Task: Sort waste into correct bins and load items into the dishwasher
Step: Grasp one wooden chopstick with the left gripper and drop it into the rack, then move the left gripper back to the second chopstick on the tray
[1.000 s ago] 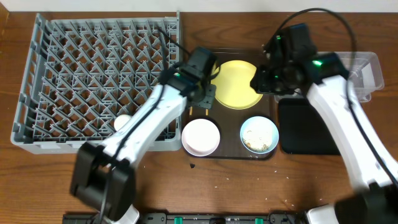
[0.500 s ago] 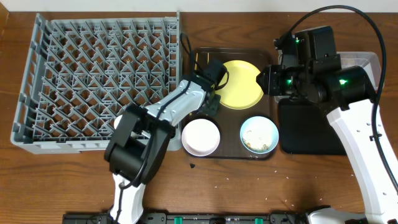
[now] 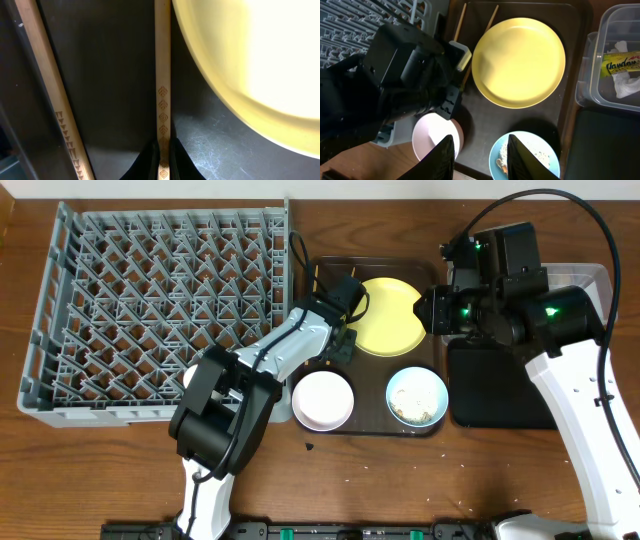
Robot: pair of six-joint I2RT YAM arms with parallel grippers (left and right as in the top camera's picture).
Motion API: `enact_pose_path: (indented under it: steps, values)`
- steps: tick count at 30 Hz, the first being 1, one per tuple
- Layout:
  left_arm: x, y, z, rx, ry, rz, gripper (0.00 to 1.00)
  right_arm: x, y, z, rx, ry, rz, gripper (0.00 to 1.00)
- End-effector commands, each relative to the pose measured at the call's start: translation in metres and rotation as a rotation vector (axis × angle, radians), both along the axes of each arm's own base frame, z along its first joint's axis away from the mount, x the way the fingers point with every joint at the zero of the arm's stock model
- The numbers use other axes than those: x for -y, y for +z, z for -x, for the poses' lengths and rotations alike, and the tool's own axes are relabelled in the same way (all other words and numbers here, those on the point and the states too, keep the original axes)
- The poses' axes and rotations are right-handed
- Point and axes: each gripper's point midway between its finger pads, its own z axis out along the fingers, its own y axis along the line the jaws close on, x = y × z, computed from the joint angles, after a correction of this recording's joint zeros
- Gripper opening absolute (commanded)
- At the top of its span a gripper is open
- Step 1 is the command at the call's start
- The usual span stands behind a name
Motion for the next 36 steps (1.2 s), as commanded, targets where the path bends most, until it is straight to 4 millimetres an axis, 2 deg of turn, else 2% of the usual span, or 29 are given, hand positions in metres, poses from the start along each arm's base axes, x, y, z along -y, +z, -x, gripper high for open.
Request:
enact_pose_path:
  steps: [1, 6, 11, 14, 19, 22, 27, 33, 36]
  values:
    - [-0.003, 0.017, -0.009, 0.037, 0.017, 0.013, 0.08, 0.002, 0.0, -0.001, 0.005, 0.002, 0.011, 0.33]
    - [-0.004, 0.06, -0.018, 0.13, 0.031, 0.059, 0.08, 0.002, 0.0, -0.001, 0.001, 0.002, 0.012, 0.33]
    - [-0.02, 0.102, -0.027, 0.239, 0.068, 0.04, 0.08, 0.003, -0.001, 0.0, 0.0, 0.002, 0.013, 0.32]
    - [-0.037, 0.119, -0.027, 0.279, 0.1, -0.008, 0.08, 0.003, -0.001, 0.0, -0.003, 0.002, 0.013, 0.32]
    - [-0.086, 0.143, -0.016, 0.303, 0.176, -0.15, 0.08, 0.003, -0.002, 0.002, -0.011, 0.002, 0.016, 0.32]
    - [-0.106, 0.142, -0.009, 0.256, 0.224, -0.17, 0.08, 0.003, -0.002, 0.002, -0.01, 0.002, 0.016, 0.32]
    - [-0.124, 0.125, -0.002, 0.197, 0.253, -0.186, 0.08, 0.003, -0.001, 0.0, -0.003, 0.002, 0.014, 0.33]
    - [-0.127, 0.109, -0.002, 0.167, 0.255, -0.201, 0.08, 0.003, -0.001, 0.0, -0.001, 0.002, 0.013, 0.33]
    - [-0.121, 0.098, 0.002, 0.126, 0.243, -0.182, 0.08, 0.002, 0.0, -0.001, 0.001, 0.002, 0.012, 0.33]
